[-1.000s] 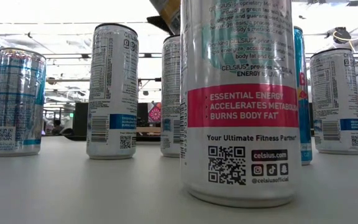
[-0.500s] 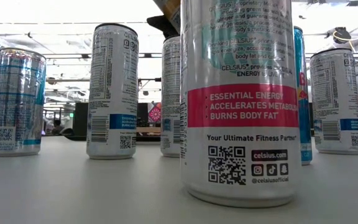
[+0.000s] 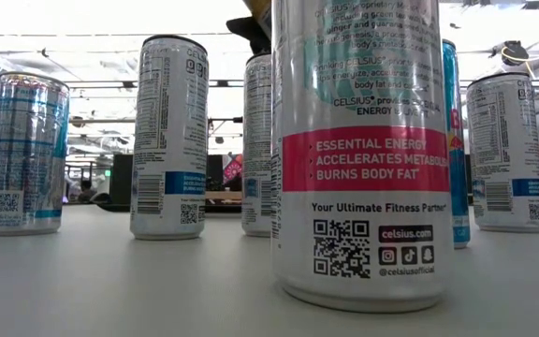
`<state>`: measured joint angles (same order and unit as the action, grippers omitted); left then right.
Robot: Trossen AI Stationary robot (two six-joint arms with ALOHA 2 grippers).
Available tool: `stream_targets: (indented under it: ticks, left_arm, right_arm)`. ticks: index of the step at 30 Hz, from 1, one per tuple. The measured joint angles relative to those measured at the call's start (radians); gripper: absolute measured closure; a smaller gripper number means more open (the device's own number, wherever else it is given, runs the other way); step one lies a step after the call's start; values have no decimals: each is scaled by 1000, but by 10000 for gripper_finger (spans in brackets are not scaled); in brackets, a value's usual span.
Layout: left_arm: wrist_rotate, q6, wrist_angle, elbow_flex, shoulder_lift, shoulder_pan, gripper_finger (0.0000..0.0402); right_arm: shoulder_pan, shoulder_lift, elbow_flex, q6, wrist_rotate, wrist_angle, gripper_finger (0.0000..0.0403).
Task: Place canned beverage on shelf
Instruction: Put the top white yellow soda can on the shelf aligned with the white yellow soda can
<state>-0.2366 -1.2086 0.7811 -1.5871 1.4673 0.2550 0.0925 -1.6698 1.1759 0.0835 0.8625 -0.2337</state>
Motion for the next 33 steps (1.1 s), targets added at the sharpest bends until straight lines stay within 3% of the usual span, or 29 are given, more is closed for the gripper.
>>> stream_targets:
  ticks: [6, 11, 19, 24, 27, 31, 33]
  left_arm:
    - [-24, 63, -15, 0, 0, 0, 43]
    - [-67, 296, -29, 0, -6, 2, 20]
    - [-134, 692, -74, 0, -39, 10, 18]
    - [-302, 1004, -103, 1, -43, 9, 17]
    - [-329, 1141, -132, 0, -45, 11, 17]
    - [-333, 1268, -151, 0, -46, 35, 17]
    - [-371, 1291, -170, 0, -46, 61, 17]
  right_arm:
    - [0, 8, 0, -1, 4, 6, 197]
    - [12, 41, 0, -2, 6, 52, 196]
    - [44, 157, 0, -41, -16, 254, 195]
    - [44, 252, 1, -121, -190, 406, 195]
    - [44, 294, 0, -123, -298, 463, 195]
    - [30, 339, -44, -101, -411, 424, 195]
    - [9, 359, -106, -64, -480, 309, 195]
